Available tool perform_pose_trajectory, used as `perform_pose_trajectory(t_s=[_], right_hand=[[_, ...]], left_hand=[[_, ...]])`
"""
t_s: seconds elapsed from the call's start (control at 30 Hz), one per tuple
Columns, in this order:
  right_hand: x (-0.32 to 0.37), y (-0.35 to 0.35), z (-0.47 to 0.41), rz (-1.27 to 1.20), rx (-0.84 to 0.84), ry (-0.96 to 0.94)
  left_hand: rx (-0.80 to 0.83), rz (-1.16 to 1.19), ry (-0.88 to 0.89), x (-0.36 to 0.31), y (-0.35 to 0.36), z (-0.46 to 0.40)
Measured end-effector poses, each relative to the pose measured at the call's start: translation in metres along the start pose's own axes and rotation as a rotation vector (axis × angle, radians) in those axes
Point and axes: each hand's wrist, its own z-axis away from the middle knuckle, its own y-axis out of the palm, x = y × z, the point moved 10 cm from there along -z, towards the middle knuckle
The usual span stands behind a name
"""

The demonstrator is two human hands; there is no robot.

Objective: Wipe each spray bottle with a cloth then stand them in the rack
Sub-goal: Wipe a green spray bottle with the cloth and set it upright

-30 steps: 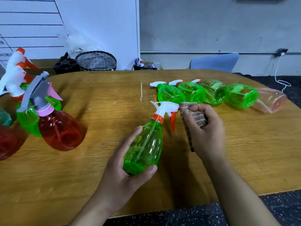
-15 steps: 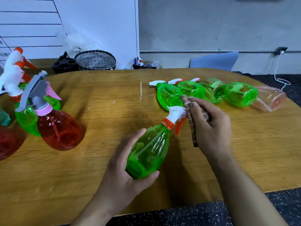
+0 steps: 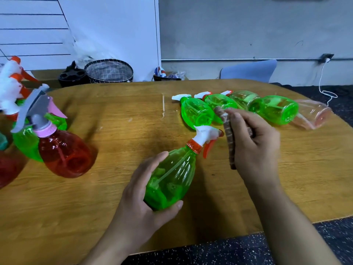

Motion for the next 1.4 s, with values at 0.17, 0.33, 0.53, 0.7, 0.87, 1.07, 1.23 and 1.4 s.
perform_pose_trajectory(t_s=[0.17,0.33,0.53,0.7,0.87,1.07,1.23,1.4], right_hand=[[0.002,0.017,0.009,0.139,0.101,-0.03],[0.027,0.037,0.017,0.04,0.22,-0.126],[0.044,0.046,0.038,-0.304,0.231,-0.146],[0.05,0.076,0.063,-0.281,0.403,-0.166],[0.031,0.083,0.057,-0.384,0.345,0.044],[0.028,0.094,0.057,-0.503,0.34,0.235],[0.063,0.063,0.062,-0.316,0.198,-0.139],[0.08,0.052,0.078,-0.017,0.136,-0.373]], left_hand=[[0.008,0.008,-0.018,0.001,-0.001,0.001],[-0.011,0.062,-0.044,-0.002,-0.003,0.001],[-0.177,0.533,-0.218,0.006,-0.018,-0.002],[-0.196,0.553,-0.155,-0.005,-0.027,-0.004],[-0.087,0.426,-0.11,-0.004,-0.024,0.002],[-0.167,0.058,0.011,-0.011,-0.033,-0.004],[-0.326,0.04,-0.009,-0.013,-0.057,-0.012],[-0.384,-0.002,0.009,-0.015,-0.063,-0.017]])
